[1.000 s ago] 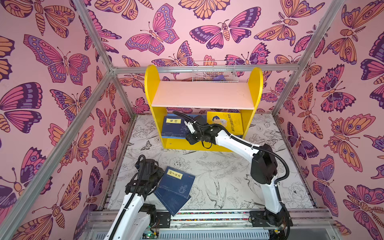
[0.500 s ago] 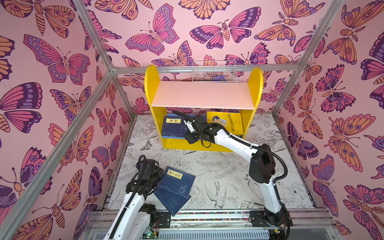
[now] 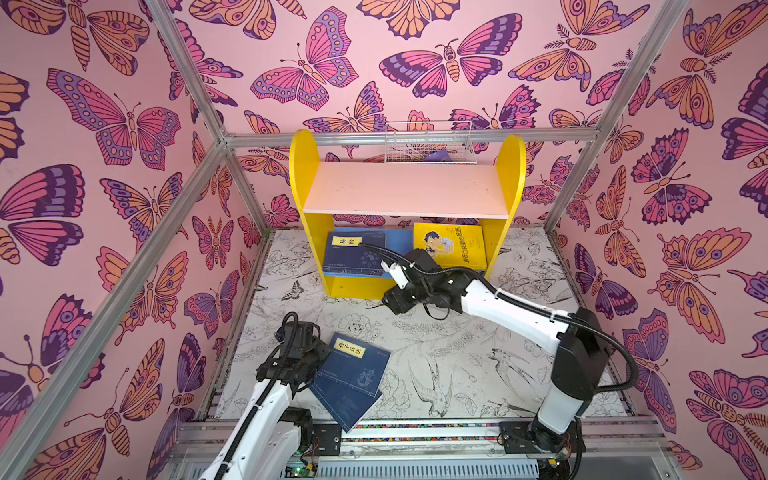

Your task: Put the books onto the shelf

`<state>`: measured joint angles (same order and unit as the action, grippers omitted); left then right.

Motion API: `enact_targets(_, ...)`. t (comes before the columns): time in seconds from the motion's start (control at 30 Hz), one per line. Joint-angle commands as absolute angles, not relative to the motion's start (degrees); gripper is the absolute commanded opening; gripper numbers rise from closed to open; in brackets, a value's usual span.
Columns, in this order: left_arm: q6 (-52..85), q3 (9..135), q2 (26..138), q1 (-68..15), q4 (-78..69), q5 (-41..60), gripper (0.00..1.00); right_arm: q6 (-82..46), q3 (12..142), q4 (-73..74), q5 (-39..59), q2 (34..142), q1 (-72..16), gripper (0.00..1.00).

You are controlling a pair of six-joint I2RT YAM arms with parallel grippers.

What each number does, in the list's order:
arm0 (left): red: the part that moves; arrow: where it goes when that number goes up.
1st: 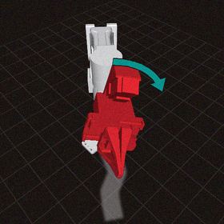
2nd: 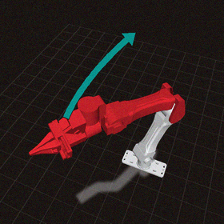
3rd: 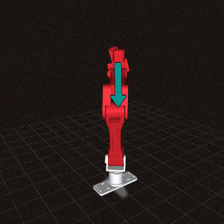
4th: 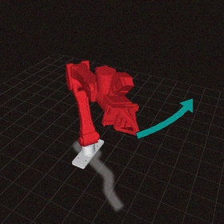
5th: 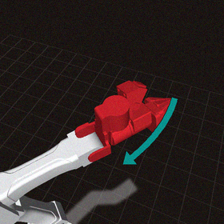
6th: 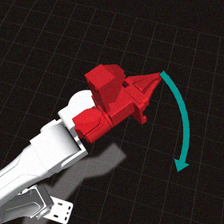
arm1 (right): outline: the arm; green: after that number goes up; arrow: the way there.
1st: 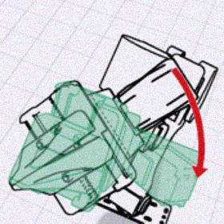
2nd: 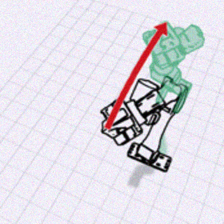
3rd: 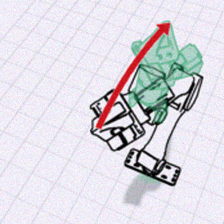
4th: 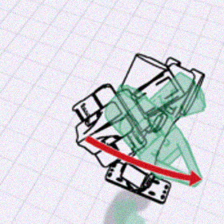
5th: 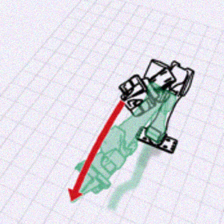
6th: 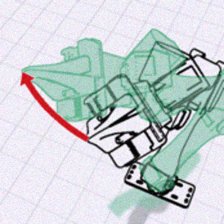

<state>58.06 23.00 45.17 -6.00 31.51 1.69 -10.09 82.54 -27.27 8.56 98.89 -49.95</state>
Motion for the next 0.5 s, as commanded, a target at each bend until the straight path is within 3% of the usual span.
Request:
enact_targets(0.0,56.13,21.46,46.76,-5.98,31.90,0.89,0.52,-9.60,74.98,-33.11,28.99,99.73,-50.68,0.70)
enact_targets(0.2,54.71,20.31,50.93,-6.38,30.72,-0.85,0.50,-7.19,69.06,-35.43,40.47,106.66,-52.71,0.68)
enact_targets(0.27,54.58,20.06,51.87,-6.49,30.25,-0.95,0.49,-6.79,69.71,-34.84,42.01,109.19,-52.73,0.64)
enact_targets(0.47,53.79,20.64,53.10,-7.14,29.78,-0.97,0.47,-4.09,76.77,-37.19,46.16,117.51,-52.48,0.65)
